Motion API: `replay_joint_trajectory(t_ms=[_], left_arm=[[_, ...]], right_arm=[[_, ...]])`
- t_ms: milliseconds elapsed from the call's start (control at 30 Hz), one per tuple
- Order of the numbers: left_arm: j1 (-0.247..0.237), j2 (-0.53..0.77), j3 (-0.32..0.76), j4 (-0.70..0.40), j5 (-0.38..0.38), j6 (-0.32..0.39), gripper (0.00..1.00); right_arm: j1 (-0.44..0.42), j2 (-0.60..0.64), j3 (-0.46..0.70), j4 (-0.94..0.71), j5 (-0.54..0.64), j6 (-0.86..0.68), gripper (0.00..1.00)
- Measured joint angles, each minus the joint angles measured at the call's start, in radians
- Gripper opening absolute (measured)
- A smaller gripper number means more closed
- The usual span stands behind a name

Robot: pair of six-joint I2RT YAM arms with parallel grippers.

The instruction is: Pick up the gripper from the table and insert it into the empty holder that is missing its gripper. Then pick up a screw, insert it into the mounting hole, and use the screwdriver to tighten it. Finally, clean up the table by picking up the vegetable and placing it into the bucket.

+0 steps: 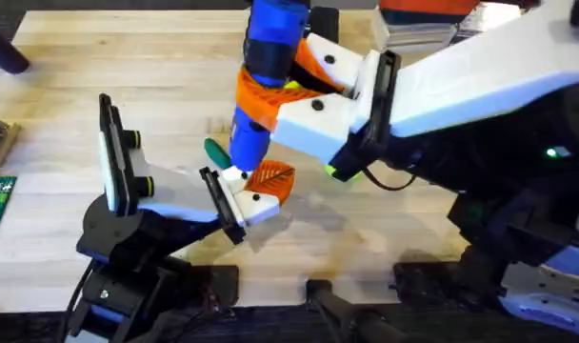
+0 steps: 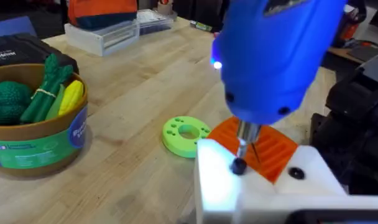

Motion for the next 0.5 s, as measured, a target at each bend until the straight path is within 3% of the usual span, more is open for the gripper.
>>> replay_joint_trajectory(t_ms=[500], left_arm=[[0.0,0.0,0.0,-0.001,0.001,-0.001,0.004]], right_arm=[[0.0,-0.021,0.001,-0.079,0.009,0.0,0.165]])
